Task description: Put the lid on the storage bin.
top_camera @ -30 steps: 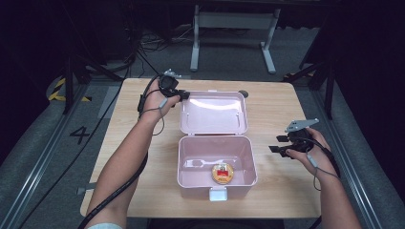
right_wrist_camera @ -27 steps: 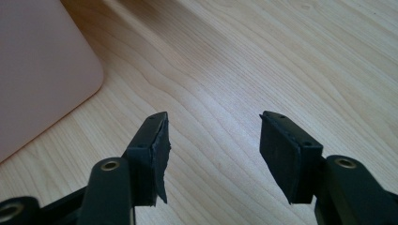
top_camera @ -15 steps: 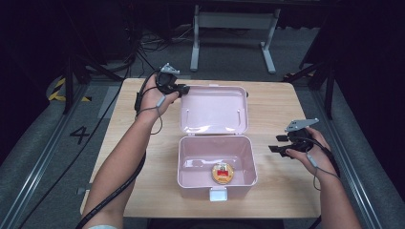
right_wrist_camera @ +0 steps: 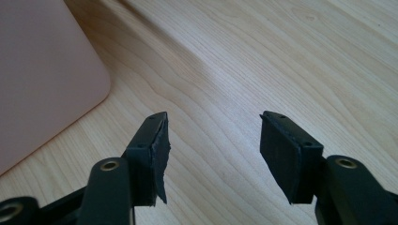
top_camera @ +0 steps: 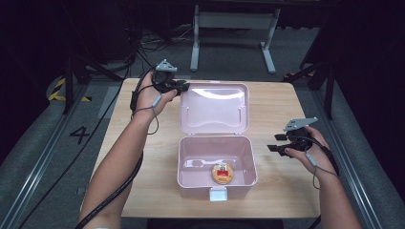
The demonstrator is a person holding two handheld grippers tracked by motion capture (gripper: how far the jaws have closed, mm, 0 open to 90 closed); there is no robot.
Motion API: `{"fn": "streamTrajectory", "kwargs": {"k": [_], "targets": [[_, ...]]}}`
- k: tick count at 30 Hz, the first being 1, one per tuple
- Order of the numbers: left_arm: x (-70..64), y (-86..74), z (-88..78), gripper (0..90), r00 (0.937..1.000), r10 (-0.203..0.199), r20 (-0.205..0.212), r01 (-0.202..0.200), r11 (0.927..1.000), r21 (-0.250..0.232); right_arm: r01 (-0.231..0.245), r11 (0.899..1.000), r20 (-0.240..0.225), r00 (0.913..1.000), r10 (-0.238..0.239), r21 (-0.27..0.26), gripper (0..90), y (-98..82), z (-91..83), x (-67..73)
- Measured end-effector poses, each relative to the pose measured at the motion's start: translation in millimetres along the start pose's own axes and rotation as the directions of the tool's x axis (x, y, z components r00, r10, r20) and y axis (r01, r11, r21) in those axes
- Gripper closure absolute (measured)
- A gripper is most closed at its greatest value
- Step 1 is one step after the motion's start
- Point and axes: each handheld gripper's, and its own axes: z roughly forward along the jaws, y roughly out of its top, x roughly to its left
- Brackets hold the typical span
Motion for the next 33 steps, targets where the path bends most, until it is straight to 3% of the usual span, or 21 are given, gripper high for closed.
{"fn": "streamTrajectory", "kwargs": {"k": [14,17,24,33], "targets": [[-13.6,7.0,-24.9,75.0,0.9993,0.026,0.026,-0.025,0.9983,-0.052,0.005,1.0,-0.018,0.9998,-0.005,-0.018,44.4,3.8,-3.7,5.2],[-16.7,7.1,-31.5,74.4,0.9983,0.049,0.032,-0.047,0.9963,-0.073,-0.008,0.999,-0.039,0.9992,0.007,-0.032,52.0,7.1,-9.7,9.2],[-24.5,6.0,-46.6,74.1,0.9969,0.058,0.053,-0.053,0.9941,-0.094,-0.046,0.997,-0.08,0.996,0.041,-0.068,65.2,12.8,-19.6,20.1],[-32.4,4.0,-59.9,72.5,0.9949,0.078,0.065,-0.07,0.9917,-0.108,-0.035,0.996,-0.112,0.9934,0.025,-0.085,69.0,20.9,-25.5,30.5]]}}
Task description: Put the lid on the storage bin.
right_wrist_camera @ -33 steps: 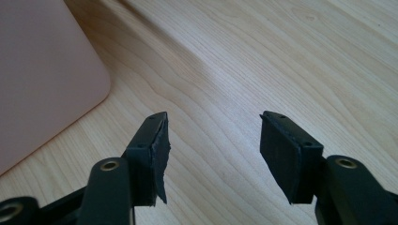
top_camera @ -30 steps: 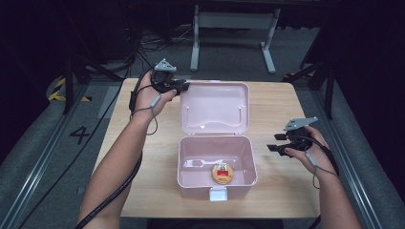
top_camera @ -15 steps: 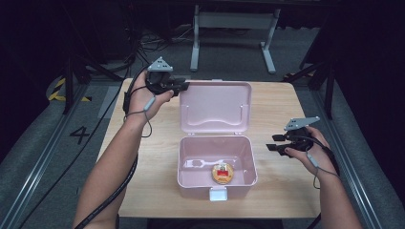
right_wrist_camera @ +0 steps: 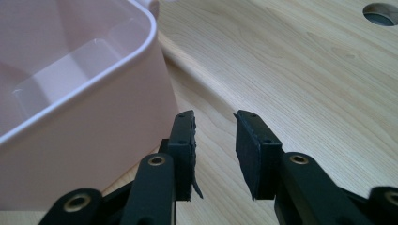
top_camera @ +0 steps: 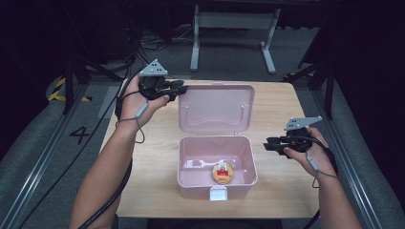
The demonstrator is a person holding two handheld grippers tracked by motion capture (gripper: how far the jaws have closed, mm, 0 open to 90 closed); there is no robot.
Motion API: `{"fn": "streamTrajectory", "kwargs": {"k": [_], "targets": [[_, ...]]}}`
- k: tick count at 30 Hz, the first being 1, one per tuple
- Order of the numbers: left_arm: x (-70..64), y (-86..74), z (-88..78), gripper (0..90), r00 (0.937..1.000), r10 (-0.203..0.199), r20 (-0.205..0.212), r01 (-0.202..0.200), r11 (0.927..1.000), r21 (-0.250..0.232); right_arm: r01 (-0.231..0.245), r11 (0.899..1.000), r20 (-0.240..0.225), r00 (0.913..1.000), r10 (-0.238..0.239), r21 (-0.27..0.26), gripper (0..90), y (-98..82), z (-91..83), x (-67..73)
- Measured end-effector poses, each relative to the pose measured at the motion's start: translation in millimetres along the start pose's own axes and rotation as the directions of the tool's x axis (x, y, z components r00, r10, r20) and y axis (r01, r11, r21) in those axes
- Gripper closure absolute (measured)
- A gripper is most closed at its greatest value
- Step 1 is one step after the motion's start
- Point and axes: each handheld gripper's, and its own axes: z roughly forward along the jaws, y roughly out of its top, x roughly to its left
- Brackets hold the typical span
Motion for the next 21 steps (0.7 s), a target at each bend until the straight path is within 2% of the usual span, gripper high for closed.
{"fn": "streamTrajectory", "kwargs": {"k": [4,10,14,15,21], "targets": [[-4.6,-1.4,-5.6,71.8,0.9999,-0.005,0.011,0.005,0.9999,-0.009,-0.001,1.0,-0.016,0.9999,0.001,-0.002,71.0,4.5,-4.0,6.7],[-10.9,-3.0,-13.5,70.2,0.9995,0.007,0.03,-0.007,0.9997,-0.025,0.009,0.999,-0.048,0.9988,-0.01,-0.035,73.2,13.9,-14.0,20.9],[-15.0,-4.2,-17.2,69.4,0.9992,0.007,0.04,-0.006,0.9995,-0.03,0.022,0.999,-0.054,0.9983,-0.024,-0.04,73.2,17.1,-16.1,27.1],[-17.0,-4.8,-19.8,69.2,0.9988,0.019,0.046,-0.018,0.9993,-0.031,0.031,0.999,-0.055,0.9979,-0.034,-0.042,73.2,19.1,-16.9,30.7],[-23.4,-7.1,-24.8,68.6,0.9983,0.03,0.05,-0.028,0.9988,-0.041,0.041,0.998,-0.066,0.9968,-0.044,-0.049,73.3,22.2,-18.5,36.7]]}}
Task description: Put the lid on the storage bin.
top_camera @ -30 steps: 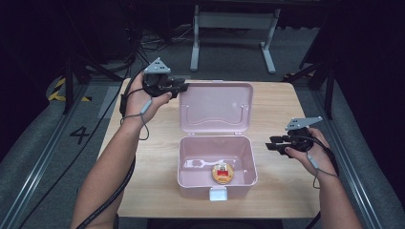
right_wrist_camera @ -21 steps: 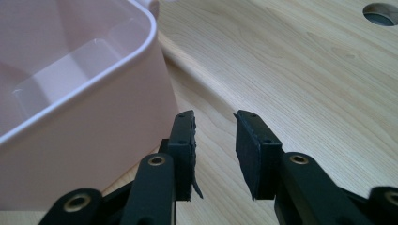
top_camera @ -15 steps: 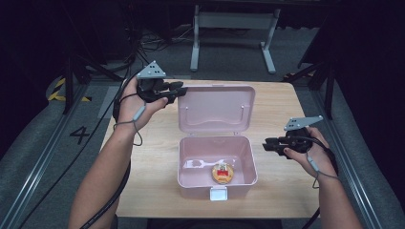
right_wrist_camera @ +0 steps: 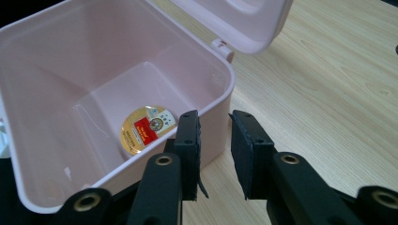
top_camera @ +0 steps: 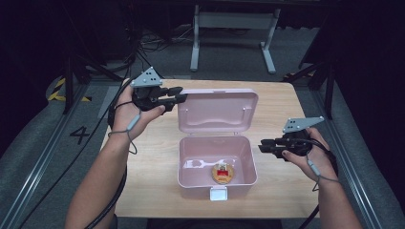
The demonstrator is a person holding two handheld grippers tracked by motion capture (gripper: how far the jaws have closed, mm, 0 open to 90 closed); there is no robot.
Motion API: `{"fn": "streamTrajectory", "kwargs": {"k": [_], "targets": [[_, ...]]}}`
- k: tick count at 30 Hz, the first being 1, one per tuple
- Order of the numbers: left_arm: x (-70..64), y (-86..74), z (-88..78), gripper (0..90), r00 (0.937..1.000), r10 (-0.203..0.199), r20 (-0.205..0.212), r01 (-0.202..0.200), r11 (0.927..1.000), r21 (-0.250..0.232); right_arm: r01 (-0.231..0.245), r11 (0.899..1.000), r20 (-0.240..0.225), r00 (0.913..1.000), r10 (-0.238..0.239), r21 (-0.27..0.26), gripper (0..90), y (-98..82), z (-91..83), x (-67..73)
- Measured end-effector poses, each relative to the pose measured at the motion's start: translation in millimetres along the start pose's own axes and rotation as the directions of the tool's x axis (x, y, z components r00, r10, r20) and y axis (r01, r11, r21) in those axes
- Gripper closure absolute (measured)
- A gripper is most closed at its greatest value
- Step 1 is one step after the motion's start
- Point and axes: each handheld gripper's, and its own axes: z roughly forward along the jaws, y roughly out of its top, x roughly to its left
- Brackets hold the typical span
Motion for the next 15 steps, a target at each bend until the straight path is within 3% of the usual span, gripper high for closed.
{"fn": "streamTrajectory", "kwargs": {"k": [15], "targets": [[-13.0,-11.8,-13.3,64.5,0.9975,0.005,0.071,-0.002,0.9991,-0.042,0.01,0.999,-0.022,0.9997,-0.011,-0.045,73.0,5.4,-11.7,8.7]]}}
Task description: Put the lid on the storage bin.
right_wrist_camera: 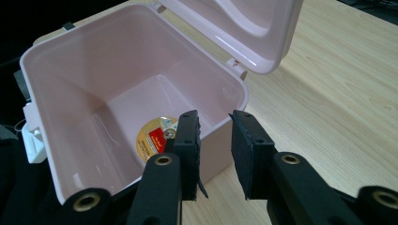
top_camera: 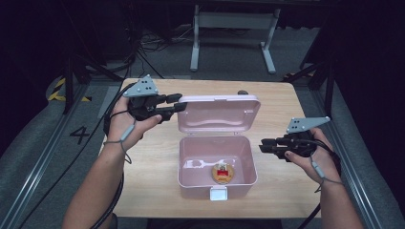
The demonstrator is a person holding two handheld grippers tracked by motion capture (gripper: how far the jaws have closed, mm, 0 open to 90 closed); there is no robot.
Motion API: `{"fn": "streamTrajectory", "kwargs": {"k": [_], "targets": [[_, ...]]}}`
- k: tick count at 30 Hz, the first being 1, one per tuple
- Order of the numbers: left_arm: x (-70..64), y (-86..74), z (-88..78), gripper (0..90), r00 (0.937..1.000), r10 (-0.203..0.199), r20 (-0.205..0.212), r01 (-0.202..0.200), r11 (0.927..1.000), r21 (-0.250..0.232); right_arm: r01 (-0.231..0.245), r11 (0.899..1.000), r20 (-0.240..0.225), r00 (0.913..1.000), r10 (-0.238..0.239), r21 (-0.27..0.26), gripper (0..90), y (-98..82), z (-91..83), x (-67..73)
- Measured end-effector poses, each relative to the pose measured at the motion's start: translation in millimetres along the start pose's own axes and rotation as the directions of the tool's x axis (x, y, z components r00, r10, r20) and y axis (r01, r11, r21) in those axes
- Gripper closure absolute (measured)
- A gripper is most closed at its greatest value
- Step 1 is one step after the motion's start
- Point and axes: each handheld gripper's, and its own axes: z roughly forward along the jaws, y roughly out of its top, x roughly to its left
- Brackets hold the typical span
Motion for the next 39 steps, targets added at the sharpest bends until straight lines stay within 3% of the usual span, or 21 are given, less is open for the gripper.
{"fn": "streamTrajectory", "kwargs": {"k": [10,22,27,32,39], "targets": [[-5.0,-7.4,-4.7,62.5,0.9992,-0.024,0.032,0.024,0.9997,-0.003,0.014,1.0,-0.017,0.9998,-0.014,-0.013,73.2,4.0,-1.7,6.5],[-19.9,-15.8,-13.2,59.4,0.9991,0.008,0.042,-0.008,1.0,-0.002,0.01,0.999,-0.04,0.9991,-0.012,-0.031,76.1,5.8,-3.1,9.9],[-23.4,-22.3,-16.1,57.4,0.9976,-0.011,0.068,0.011,0.9999,-0.005,0.0,0.999,-0.079,0.9969,-0.004,-0.054,83.7,7.9,-3.2,11.8],[-27.0,-26.0,-18.1,56.3,0.9968,-0.013,0.079,0.013,0.9999,0.004,0.006,0.998,-0.075,0.9971,-0.011,-0.066,86.0,9.3,-2.1,13.0],[-28.1,-34.1,-22.2,58.8,0.9917,-0.054,0.116,0.052,0.9983,0.025,0.011,0.997,-0.072,0.9972,-0.017,-0.08,86.3,11.1,-3.0,15.2]]}}
